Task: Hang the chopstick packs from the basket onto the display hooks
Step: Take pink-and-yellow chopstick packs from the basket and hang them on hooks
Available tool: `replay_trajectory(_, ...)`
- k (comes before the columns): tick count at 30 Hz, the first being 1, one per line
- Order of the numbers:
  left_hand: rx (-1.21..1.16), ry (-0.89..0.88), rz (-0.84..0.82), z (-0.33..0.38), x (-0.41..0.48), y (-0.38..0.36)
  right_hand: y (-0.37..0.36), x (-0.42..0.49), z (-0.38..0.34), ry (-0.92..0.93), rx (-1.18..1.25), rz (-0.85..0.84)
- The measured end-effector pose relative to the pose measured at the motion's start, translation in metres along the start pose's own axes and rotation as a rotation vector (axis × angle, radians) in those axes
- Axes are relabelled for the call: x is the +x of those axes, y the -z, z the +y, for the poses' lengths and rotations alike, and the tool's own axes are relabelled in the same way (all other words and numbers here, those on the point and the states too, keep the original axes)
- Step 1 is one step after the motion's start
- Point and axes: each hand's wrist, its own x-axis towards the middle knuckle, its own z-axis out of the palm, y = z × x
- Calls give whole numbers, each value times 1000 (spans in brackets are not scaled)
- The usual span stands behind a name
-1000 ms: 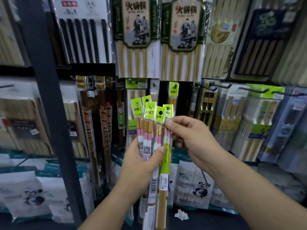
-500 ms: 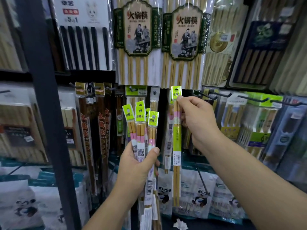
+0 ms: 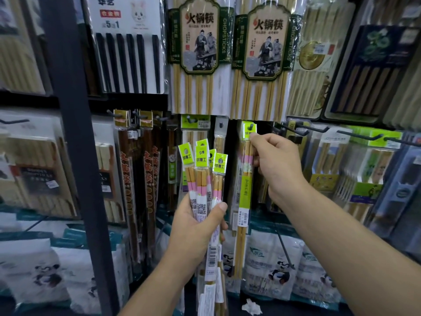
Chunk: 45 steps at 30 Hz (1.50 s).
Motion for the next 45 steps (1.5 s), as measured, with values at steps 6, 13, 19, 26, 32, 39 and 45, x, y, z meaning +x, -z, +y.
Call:
replay_trajectory(6,1,1,12,0,2,0,-2,9,11,7,-108,41)
replay_trajectory(13,-9,17,-7,3,2,-3,3,0,17,44,-164,136)
replay_trajectory(19,8,-30,-9,5,3,-8,3,-39,18,-20,-175,-156)
replay_trajectory(26,29,-110,-35,3,3,-10,-2,-51,23,-116,-74,-261)
replay_trajectory(32,70,-48,44,-2,4,-7,4,-29,1,-11,41,-118)
replay_trajectory(39,-3,-1,-5,-4,6,-6,3,-9,-7,30,4,-96)
replay_trajectory(45,-10,10,-14,-3,5,-5,1,-2,-5,20,6,-62)
